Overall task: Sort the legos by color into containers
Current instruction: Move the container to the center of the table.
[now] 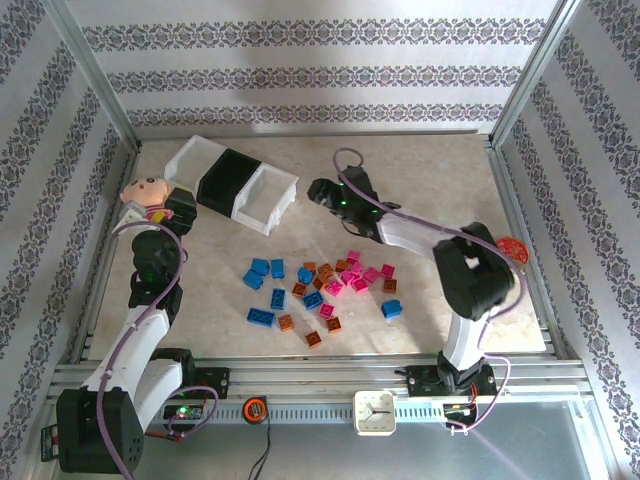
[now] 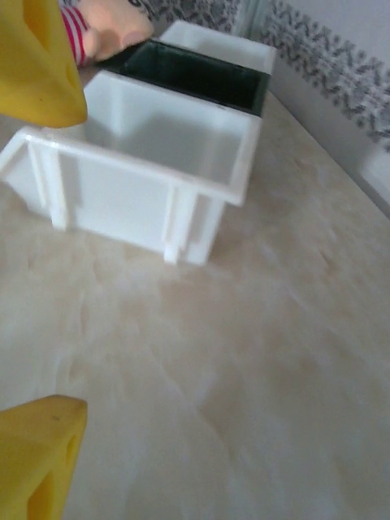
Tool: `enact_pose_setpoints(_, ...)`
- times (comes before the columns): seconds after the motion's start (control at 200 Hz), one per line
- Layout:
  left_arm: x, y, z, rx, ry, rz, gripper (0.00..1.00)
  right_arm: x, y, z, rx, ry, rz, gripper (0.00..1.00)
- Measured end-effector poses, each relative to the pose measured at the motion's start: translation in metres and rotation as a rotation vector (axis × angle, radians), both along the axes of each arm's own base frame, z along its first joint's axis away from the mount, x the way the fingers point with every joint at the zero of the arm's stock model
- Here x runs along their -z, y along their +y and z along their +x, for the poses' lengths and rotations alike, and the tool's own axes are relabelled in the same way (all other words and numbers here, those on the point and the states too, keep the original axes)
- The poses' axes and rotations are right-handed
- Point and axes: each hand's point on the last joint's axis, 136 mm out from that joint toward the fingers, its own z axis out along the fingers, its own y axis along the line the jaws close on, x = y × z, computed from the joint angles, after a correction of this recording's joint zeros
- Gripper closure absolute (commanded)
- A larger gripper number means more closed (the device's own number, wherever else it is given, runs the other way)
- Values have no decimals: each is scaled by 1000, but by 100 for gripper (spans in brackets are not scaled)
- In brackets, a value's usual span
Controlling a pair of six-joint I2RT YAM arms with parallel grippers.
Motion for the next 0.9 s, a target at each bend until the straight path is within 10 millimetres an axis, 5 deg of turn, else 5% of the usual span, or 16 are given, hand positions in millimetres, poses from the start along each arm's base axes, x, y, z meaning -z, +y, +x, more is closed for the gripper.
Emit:
enact_pose_setpoints(0.235,-9,-8,-10,47,-32,-18,3,23,65,19,-30,59,82,28)
enact_pose_setpoints(0.385,4,-18,-9,101,27,-30,5,25,90,29,-26,80,130,38)
enact_pose_setpoints(0.899,10,-41,-3,236,153,-32,16,49,97,38,1,235,18,64)
